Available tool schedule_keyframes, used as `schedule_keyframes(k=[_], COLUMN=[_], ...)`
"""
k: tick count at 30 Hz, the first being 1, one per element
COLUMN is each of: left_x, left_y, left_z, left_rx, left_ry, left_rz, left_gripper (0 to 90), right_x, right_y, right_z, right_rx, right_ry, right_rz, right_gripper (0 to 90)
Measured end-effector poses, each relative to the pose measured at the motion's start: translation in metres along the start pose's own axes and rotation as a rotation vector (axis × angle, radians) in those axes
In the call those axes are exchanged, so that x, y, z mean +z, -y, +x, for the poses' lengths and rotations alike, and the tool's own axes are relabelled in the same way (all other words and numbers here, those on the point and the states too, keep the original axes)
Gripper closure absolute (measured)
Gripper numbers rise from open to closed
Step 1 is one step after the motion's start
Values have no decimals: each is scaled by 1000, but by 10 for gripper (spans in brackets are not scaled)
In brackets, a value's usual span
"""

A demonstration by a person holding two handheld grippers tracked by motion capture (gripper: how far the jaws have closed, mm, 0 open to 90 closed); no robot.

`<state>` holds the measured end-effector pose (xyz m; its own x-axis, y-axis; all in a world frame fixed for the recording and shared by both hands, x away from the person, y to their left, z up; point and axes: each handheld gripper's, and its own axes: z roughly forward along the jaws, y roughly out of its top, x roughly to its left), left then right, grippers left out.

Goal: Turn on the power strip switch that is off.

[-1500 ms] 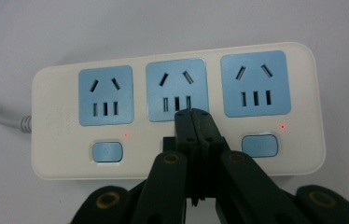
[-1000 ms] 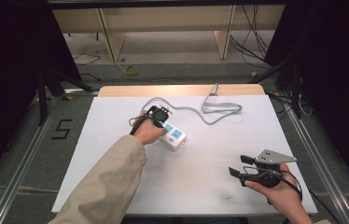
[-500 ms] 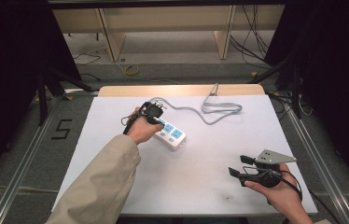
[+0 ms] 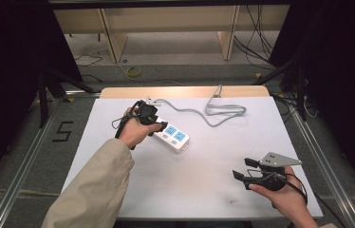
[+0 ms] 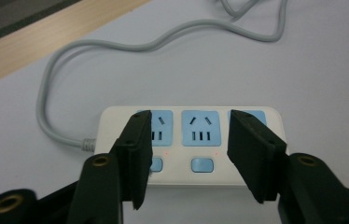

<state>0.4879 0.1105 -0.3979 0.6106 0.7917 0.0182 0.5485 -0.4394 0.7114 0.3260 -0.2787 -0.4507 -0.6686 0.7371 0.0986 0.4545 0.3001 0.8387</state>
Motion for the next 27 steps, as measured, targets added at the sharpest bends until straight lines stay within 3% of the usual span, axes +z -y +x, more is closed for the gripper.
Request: schedule_keyframes(k=[2, 13, 21, 27], left_x=[-4, -22, -38, -49], left_y=[3, 22, 39, 49], left_z=[2, 10, 7, 4], left_rx=[14, 42, 22, 29], left_ry=[-2, -30, -1, 7], left_rz=[0, 1, -50, -76], left_gripper=[419, 314, 243, 236], right_x=[0, 0, 1, 1], right_y=[0, 0, 0, 0], right_z=[0, 0, -1, -1], right_rx=[0, 4, 3, 5], right_ry=[0, 4, 2, 0], right_rz=[-1, -8, -7, -3], right_gripper=[312, 305, 303, 303])
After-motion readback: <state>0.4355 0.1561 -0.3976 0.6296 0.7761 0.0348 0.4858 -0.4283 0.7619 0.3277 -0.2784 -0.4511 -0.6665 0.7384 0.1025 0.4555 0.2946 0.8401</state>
